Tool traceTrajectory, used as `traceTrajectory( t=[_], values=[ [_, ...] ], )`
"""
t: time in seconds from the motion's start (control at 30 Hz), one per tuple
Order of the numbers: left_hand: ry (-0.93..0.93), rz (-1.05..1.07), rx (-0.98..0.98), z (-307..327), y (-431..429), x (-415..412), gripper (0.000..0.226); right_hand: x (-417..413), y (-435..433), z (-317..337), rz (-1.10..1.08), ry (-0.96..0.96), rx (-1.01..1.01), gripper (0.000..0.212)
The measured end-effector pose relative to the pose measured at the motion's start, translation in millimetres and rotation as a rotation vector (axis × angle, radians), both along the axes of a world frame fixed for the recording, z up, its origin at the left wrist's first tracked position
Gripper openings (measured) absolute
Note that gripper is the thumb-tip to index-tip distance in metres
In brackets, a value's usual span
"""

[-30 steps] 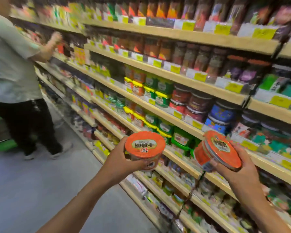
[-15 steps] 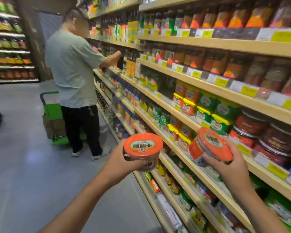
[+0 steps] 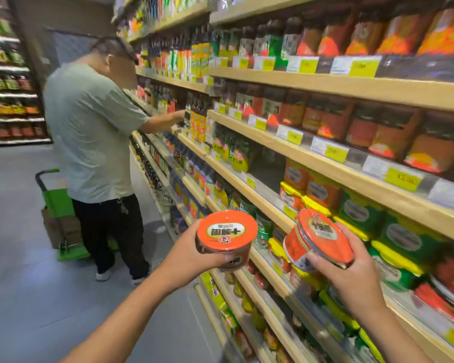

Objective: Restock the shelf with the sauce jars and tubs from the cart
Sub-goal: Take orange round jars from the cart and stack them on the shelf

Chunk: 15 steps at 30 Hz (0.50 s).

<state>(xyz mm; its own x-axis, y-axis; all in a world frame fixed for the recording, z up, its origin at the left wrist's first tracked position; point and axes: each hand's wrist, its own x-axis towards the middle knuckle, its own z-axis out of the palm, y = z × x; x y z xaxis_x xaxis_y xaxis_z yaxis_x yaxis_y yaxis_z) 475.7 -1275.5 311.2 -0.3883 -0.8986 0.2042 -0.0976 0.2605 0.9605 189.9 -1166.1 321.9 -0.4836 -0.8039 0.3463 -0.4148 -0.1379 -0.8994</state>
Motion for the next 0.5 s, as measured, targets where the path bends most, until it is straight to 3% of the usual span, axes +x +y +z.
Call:
traceTrajectory(
  t=[0.1,0.33,0.5],
  values=[
    [-0.021,-0.055,0.006,2,-46,-10,0.083,-6,-28,-1,-0.020,-0.022,0.018,0.109],
    [-0.030,-0.219,-0.008,4,-163,-44,0.085,-3,-77,-8,-0.097,-0.050,0.025,0.095],
    [-0.039,-0.345,-0.032,4,-250,-75,0.073,13,-114,-16,-0.225,-0.091,0.009,0.094]
  ],
)
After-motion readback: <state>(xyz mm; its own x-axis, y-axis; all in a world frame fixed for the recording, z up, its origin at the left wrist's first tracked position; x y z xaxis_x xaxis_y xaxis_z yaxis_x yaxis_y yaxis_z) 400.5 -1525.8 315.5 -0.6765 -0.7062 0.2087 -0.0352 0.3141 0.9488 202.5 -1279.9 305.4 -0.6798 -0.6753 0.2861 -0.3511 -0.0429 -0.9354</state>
